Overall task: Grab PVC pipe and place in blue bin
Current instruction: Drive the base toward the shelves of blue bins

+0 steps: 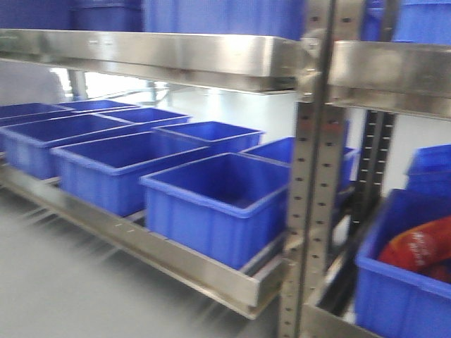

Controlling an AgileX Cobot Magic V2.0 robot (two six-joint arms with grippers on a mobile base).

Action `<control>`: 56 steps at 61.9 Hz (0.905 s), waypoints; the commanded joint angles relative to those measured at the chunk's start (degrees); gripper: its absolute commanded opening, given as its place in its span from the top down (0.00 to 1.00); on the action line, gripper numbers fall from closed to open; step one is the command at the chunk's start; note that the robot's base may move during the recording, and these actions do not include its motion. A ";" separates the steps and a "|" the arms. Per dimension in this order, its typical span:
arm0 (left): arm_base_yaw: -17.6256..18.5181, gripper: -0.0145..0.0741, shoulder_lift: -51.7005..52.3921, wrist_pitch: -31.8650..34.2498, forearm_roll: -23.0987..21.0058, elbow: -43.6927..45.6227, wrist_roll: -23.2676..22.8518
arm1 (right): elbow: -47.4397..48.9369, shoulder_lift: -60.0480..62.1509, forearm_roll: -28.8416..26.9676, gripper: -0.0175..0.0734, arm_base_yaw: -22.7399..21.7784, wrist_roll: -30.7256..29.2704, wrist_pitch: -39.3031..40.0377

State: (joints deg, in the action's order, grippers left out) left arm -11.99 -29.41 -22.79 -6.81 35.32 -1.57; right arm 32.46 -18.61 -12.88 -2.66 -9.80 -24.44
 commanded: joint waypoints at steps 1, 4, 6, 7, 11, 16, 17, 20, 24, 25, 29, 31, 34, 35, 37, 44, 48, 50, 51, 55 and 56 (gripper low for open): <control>-0.14 0.96 0.39 1.32 -0.60 0.12 -0.29 | -0.07 0.11 0.50 0.99 -0.22 -0.08 1.25; -0.14 0.96 0.39 1.32 -0.60 0.12 -0.29 | -0.07 0.11 0.50 0.99 -0.22 -0.08 1.25; -0.14 0.96 0.39 1.32 -0.60 0.12 -0.29 | -0.07 0.11 0.50 0.99 -0.22 -0.08 1.25; -0.14 0.96 0.39 1.32 -0.60 0.12 -0.29 | -0.07 0.11 0.50 0.99 -0.22 -0.08 1.25; -0.14 0.96 0.39 1.32 -0.60 0.12 -0.29 | -0.07 0.11 0.50 0.99 -0.22 -0.08 1.25; -0.14 0.96 0.39 1.32 -0.60 0.12 -0.29 | -0.07 0.11 0.50 0.99 -0.22 -0.08 1.25; -0.14 0.96 0.39 1.32 -0.60 0.12 -0.29 | -0.07 0.11 0.50 0.99 -0.22 -0.08 1.25; -0.14 0.96 0.39 1.32 -0.60 0.12 -0.29 | -0.07 0.11 0.50 0.99 -0.22 -0.08 1.25; -0.14 0.96 0.39 1.32 -0.60 0.12 -0.29 | -0.07 0.11 0.50 0.99 -0.22 -0.08 1.25; -0.14 0.96 0.39 1.32 -0.60 0.12 -0.29 | -0.07 0.11 0.50 0.99 -0.22 -0.08 1.25; -0.14 0.96 0.39 1.32 -0.60 0.12 -0.29 | -0.07 0.11 0.50 0.99 -0.22 -0.08 1.25; -0.14 0.96 0.39 1.32 -0.60 0.12 -0.29 | -0.07 0.11 0.50 0.99 -0.22 -0.08 1.25; -0.14 0.96 0.39 1.32 -0.60 0.12 -0.29 | -0.07 0.11 0.50 0.99 -0.22 -0.08 1.25; -0.14 0.96 0.39 1.32 -0.60 0.12 -0.29 | -0.07 0.11 0.50 0.99 -0.22 -0.08 1.25; -0.14 0.96 0.39 1.32 -0.60 0.12 -0.29 | -0.07 0.11 0.50 0.99 -0.22 -0.08 1.25; -0.14 0.96 0.39 1.32 -0.60 0.12 -0.29 | -0.07 0.11 0.50 0.99 -0.22 -0.08 1.25; -0.14 0.96 0.39 1.32 -0.60 0.12 -0.29 | -0.07 0.11 0.50 0.99 -0.22 -0.08 1.25; -0.14 0.96 0.39 1.32 -0.60 0.12 -0.29 | -0.07 0.11 0.50 0.99 -0.22 -0.08 1.25; -0.14 0.96 0.39 1.32 -0.60 0.12 -0.29 | -0.07 0.11 0.50 0.99 -0.22 -0.08 1.25; -0.14 0.96 0.39 1.32 -0.60 0.12 -0.29 | -0.07 0.11 0.50 0.99 -0.22 -0.08 1.25; -0.14 0.96 0.39 1.32 -0.60 0.12 -0.29 | -0.07 0.11 0.50 0.99 -0.22 -0.08 1.25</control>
State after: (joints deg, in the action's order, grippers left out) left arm -11.99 -29.41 -22.79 -6.81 35.32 -1.57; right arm 32.46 -18.61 -12.88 -2.66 -9.80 -24.44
